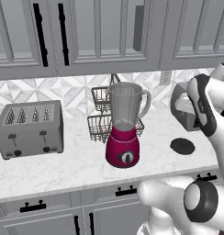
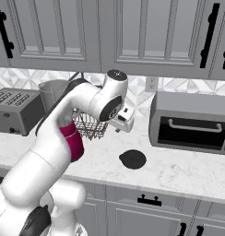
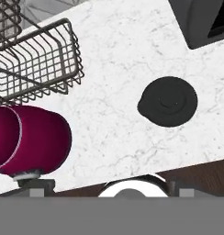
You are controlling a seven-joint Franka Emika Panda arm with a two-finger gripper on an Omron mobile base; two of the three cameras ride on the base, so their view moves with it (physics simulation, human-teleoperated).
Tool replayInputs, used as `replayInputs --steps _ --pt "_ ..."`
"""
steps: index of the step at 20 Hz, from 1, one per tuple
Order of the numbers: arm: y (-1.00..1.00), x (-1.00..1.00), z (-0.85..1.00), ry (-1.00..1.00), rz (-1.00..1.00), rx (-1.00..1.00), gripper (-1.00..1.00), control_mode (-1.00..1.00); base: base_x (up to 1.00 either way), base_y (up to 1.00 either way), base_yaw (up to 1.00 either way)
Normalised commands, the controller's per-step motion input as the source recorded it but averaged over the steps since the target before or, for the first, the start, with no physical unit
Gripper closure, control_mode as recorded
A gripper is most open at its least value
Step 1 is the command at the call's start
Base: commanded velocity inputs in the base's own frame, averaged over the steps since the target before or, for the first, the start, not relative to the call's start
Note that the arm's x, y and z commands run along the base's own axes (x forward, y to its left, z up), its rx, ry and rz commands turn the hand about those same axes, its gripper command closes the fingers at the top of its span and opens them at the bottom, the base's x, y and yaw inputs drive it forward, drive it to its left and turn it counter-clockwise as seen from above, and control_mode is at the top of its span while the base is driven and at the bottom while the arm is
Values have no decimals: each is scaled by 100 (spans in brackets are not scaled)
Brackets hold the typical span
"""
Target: Close the lid blender by securely placing the lid on top.
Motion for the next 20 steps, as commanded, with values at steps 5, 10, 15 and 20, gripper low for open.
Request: replayInputs --steps 5,10,15,20 --pt "-52 20 -64 27 -10 -1 -100 -100 0 0 0" --pt "-18 43 -85 36 -5 -3 -100 -100 0 0 0" --pt "-11 18 -50 11 -4 0 -100 -100 0 0 0" --pt "-16 4 -20 0 0 0 -100 -100 0 0 0"
